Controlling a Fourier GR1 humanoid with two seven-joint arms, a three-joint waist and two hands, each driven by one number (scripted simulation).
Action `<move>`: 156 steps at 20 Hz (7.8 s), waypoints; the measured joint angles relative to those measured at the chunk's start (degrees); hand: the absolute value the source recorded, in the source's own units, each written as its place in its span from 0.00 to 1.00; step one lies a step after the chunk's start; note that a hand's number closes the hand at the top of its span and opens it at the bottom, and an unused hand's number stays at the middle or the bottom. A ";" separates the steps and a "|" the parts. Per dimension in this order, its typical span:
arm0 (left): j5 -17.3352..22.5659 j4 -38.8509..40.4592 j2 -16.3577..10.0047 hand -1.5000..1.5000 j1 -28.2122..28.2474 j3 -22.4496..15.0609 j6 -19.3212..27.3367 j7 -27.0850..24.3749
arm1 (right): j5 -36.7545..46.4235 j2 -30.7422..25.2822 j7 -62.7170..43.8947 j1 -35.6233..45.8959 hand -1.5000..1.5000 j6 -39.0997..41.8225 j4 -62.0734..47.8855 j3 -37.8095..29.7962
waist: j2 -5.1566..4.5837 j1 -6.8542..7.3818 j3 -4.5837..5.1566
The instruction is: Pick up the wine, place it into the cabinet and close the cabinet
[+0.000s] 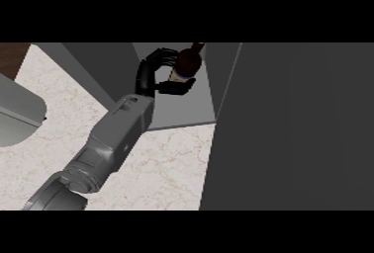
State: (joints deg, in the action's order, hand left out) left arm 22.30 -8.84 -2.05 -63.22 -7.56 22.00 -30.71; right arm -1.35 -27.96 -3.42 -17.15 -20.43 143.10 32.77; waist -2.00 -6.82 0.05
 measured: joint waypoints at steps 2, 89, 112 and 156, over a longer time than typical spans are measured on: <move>-0.52 1.07 -0.72 0.00 -0.69 -0.12 0.98 -0.22 | -0.07 -0.01 0.24 0.06 0.00 0.29 -0.01 0.04 | -0.14 -0.31 0.03; 14.44 -74.35 -12.01 0.00 59.37 -12.68 -23.42 5.68 | -0.83 -10.10 3.37 -8.54 1.00 9.25 1.03 -2.41 | 2.40 6.76 -0.03; 22.78 -75.07 -26.91 0.00 65.36 3.12 -37.74 6.03 | -0.53 -11.86 -2.43 -1.17 1.00 17.28 0.86 7.08 | 2.09 7.28 0.19; 24.84 -67.26 -30.49 0.00 63.43 13.52 -48.31 10.33 | -20.11 27.63 -19.72 72.57 1.00 2.53 -56.12 -4.19 | 1.91 7.72 -0.01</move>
State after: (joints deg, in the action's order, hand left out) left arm 47.15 -76.10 -32.55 0.21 5.97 -26.31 -20.38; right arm -21.46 -0.33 -23.13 55.42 -17.90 86.97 28.58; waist -0.08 0.90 0.04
